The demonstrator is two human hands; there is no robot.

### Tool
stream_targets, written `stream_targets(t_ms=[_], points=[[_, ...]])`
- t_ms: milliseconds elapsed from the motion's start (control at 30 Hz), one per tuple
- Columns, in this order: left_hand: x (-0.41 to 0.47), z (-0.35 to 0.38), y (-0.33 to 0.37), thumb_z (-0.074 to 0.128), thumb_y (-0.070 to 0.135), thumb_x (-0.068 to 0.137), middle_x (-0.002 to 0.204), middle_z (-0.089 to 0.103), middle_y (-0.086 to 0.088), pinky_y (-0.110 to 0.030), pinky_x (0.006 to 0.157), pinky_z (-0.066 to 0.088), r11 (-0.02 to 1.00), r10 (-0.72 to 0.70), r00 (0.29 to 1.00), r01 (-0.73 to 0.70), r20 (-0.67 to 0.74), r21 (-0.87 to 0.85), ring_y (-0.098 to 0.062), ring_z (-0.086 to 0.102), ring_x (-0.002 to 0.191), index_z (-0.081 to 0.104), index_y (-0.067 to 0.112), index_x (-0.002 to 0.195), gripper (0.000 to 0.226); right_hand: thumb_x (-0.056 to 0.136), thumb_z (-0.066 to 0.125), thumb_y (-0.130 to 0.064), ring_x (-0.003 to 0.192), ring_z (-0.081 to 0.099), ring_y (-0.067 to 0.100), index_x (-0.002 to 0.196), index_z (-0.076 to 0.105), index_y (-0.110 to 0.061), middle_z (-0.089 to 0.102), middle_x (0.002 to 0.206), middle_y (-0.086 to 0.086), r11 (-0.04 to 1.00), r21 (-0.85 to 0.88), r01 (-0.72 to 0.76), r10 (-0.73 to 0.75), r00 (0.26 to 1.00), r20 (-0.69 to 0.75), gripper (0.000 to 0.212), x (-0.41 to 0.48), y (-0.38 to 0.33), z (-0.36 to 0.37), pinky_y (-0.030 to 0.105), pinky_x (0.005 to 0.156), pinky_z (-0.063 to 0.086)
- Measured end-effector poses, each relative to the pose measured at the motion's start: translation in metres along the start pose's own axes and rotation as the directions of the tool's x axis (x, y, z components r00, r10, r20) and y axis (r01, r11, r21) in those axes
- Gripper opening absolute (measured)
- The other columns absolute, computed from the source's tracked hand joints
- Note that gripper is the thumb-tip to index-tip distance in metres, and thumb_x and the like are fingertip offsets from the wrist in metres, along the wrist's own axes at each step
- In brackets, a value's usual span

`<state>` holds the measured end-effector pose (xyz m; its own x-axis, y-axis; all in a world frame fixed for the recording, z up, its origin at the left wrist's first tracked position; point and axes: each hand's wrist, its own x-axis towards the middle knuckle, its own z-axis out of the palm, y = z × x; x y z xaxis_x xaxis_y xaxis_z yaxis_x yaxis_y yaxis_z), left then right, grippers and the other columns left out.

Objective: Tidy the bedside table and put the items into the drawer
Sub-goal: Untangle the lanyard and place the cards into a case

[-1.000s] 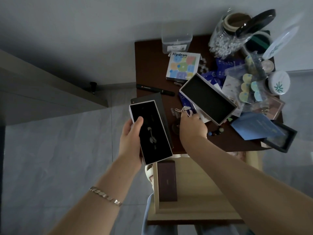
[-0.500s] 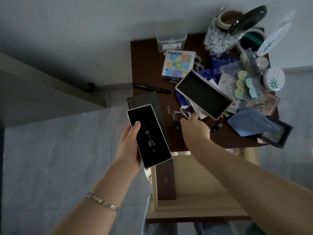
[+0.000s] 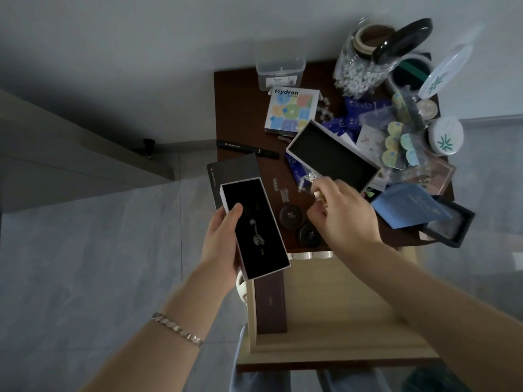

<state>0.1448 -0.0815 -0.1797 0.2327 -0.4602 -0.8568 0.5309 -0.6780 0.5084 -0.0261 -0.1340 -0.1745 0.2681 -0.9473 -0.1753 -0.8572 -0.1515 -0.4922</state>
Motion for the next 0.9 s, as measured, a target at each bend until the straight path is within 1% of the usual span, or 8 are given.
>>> stream_targets(t_ms=[67, 200, 333, 467, 533, 633, 767, 900], points=[[-0.001, 0.007, -0.005, 0.052, 0.033, 0.091, 0.108, 0.065, -0.005, -0.044, 0.081, 0.052, 0.999, 0.002, 1.000, -0.003, 0.027, 0.042, -0.026, 0.063, 0.099, 0.053, 0.028, 0.120, 0.029, 0.082, 0.056, -0.006, 0.066, 0.043, 0.007, 0.096, 0.051, -0.016, 0.048, 0.076, -0.007, 0.968, 0.246, -0.044, 0.051, 0.998, -0.023, 0.018, -0.007, -0.010, -0.020, 0.015, 0.053, 0.030], [-0.005, 0.025, -0.015, 0.052, 0.032, 0.091, 0.107, 0.067, -0.003, -0.047, 0.087, 0.050, 0.994, 0.005, 0.996, -0.015, 0.091, 0.111, -0.025, 0.064, 0.099, 0.053, 0.031, 0.120, 0.029, 0.086, 0.053, -0.007, 0.047, 0.041, 0.005, 0.082, 0.041, -0.028, 0.045, 0.056, -0.007, 0.795, 0.590, -0.139, 0.055, 0.986, 0.158, 0.025, -0.019, -0.024, -0.047, 0.018, 0.044, 0.033], [-0.011, 0.041, -0.021, 0.050, 0.031, 0.092, 0.105, 0.069, -0.002, -0.043, 0.086, 0.052, 0.995, 0.004, 0.985, -0.020, 0.170, 0.094, -0.022, 0.067, 0.098, 0.057, 0.031, 0.115, 0.024, 0.089, 0.056, -0.020, 0.047, 0.045, 0.003, 0.084, 0.046, -0.021, 0.050, 0.056, -0.009, 0.854, 0.504, -0.131, -0.007, 0.965, 0.262, 0.011, -0.025, -0.016, -0.044, 0.016, 0.045, 0.034], [-0.014, 0.049, -0.025, 0.052, 0.029, 0.091, 0.104, 0.070, -0.003, -0.039, 0.080, 0.053, 0.997, 0.006, 0.983, -0.020, 0.183, 0.073, -0.023, 0.067, 0.096, 0.058, 0.031, 0.114, 0.023, 0.088, 0.055, -0.021, 0.060, 0.056, 0.015, 0.103, 0.046, -0.024, 0.061, 0.072, 0.002, 0.880, 0.408, -0.244, 0.100, 0.934, 0.343, 0.018, -0.031, -0.004, -0.040, 0.041, 0.060, 0.047], [-0.015, 0.051, -0.029, 0.052, 0.028, 0.091, 0.103, 0.070, -0.003, -0.040, 0.082, 0.053, 0.996, 0.006, 0.984, -0.021, 0.176, 0.087, -0.023, 0.067, 0.097, 0.058, 0.031, 0.113, 0.023, 0.087, 0.054, -0.021, 0.065, 0.057, 0.010, 0.116, 0.047, -0.028, 0.062, 0.077, -0.002, 0.877, 0.397, -0.271, 0.118, 0.922, 0.369, 0.031, -0.034, -0.001, -0.040, 0.036, 0.061, 0.049], [-0.016, 0.053, -0.035, 0.053, 0.028, 0.091, 0.102, 0.070, -0.005, -0.042, 0.085, 0.052, 0.994, -0.015, 0.985, -0.003, 0.170, 0.108, -0.025, 0.066, 0.098, 0.060, 0.031, 0.110, 0.021, 0.086, 0.054, -0.020, 0.063, 0.054, -0.004, 0.116, 0.059, -0.028, 0.059, 0.076, -0.014, 0.863, 0.425, -0.273, 0.117, 0.926, 0.358, 0.031, -0.040, 0.000, -0.038, 0.014, 0.054, 0.040], [-0.017, 0.058, -0.040, 0.052, 0.028, 0.092, 0.100, 0.070, -0.005, -0.039, 0.082, 0.053, 0.995, -0.025, 0.984, 0.007, 0.178, 0.102, -0.025, 0.066, 0.097, 0.060, 0.032, 0.108, 0.019, 0.082, 0.062, -0.023, 0.085, 0.058, 0.003, 0.108, 0.066, -0.023, 0.059, 0.099, -0.011, 0.901, 0.394, -0.185, 0.086, 0.963, 0.256, 0.026, -0.046, 0.001, -0.035, 0.024, 0.073, 0.051], [-0.018, 0.060, -0.042, 0.052, 0.027, 0.092, 0.093, 0.071, 0.000, -0.032, 0.069, 0.051, 0.997, -0.021, 0.980, 0.005, 0.198, 0.082, -0.020, 0.067, 0.090, 0.060, 0.030, 0.110, 0.021, 0.078, 0.070, -0.029, 0.092, 0.061, 0.000, 0.106, 0.068, -0.021, 0.065, 0.100, -0.013, 0.876, 0.449, -0.177, 0.082, 0.971, 0.223, 0.029, -0.049, 0.004, -0.034, 0.022, 0.078, 0.052]])
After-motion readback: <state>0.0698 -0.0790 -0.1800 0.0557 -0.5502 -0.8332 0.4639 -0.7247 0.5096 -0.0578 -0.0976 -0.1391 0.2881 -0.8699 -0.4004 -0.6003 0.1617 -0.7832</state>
